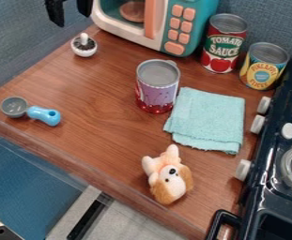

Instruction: Put the stuff toy near the can

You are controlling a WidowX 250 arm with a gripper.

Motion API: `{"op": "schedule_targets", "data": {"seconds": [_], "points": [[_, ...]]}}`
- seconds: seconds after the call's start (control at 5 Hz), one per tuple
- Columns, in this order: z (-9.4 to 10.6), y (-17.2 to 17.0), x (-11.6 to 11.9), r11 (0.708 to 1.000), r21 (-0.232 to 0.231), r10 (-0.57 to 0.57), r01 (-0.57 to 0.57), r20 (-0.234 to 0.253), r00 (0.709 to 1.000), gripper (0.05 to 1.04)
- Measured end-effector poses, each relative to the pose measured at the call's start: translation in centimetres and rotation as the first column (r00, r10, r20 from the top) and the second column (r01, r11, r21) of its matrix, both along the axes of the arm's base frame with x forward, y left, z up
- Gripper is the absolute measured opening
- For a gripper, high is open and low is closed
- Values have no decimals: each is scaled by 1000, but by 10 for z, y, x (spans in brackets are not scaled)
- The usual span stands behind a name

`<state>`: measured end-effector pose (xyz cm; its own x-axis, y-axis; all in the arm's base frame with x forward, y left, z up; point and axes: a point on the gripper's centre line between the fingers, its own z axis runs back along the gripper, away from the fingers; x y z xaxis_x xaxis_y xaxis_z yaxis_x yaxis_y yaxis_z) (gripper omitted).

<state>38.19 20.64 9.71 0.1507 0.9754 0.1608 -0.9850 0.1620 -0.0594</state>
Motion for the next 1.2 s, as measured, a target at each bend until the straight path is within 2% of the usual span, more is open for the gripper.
{"op": "schedule_targets", "data": {"seconds": [0.2,0.4,0.8,1.0,1.2], "points": [[-21,-3,-3,1000,-28,-1,0,-46,999,999],[-24,-6,-7,999,-42,-9,7,-50,999,999],[15,-27,-30,999,-37,-34,37,68,997,999],[29,-45,-45,995,-56,-73,80,116,991,999],[36,-97,-66,976,-89,-185,200,151,971,999]]}}
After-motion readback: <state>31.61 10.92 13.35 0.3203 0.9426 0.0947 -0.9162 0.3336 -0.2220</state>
